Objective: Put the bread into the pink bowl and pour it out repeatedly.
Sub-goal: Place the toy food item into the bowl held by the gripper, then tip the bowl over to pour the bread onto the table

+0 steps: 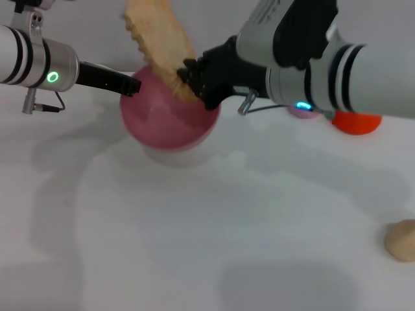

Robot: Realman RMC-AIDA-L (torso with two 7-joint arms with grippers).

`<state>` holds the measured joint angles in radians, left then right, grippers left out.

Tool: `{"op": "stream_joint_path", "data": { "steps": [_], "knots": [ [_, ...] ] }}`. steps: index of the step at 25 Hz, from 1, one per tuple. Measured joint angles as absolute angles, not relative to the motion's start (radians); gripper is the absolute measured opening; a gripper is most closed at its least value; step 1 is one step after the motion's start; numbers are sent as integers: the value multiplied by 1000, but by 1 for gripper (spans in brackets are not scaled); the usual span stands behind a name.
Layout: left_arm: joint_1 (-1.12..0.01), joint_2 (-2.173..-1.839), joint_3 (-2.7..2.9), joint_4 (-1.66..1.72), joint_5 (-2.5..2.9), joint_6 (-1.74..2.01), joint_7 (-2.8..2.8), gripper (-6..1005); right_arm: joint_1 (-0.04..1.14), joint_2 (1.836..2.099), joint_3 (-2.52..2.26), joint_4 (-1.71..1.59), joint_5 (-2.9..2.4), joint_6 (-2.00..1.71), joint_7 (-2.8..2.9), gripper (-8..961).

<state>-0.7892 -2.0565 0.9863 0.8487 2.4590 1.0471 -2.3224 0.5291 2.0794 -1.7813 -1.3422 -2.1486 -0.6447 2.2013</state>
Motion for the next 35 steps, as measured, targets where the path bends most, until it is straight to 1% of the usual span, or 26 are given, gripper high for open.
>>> {"op": "stream_joint_path", "data": {
  "steps": [7,20,25,30,35],
  "knots": [
    [-793,-2057,992,854,2459,1056,-2322,46,546,2078,-1800,-1286,-2146,-624,2208,136],
    [-796,-2057,1011,854,2459,1047,-2324,46,542,2077,-1803,-1289,-2150,-620,2196,250],
    [-793,-2057,1011,849,2459,1039,-2323,45,488,2084,-1789,-1385,-2152,-547,2108,479],
    [-792,-2057,1014,849,2459,1034,-2323,45,453,2090,-1780,-1409,-2120,-359,2052,480],
    [-787,-2059,1026,847,2457,1021,-2323,45,433,2080,-1774,-1371,-1922,-195,2052,479]
  ]
}}
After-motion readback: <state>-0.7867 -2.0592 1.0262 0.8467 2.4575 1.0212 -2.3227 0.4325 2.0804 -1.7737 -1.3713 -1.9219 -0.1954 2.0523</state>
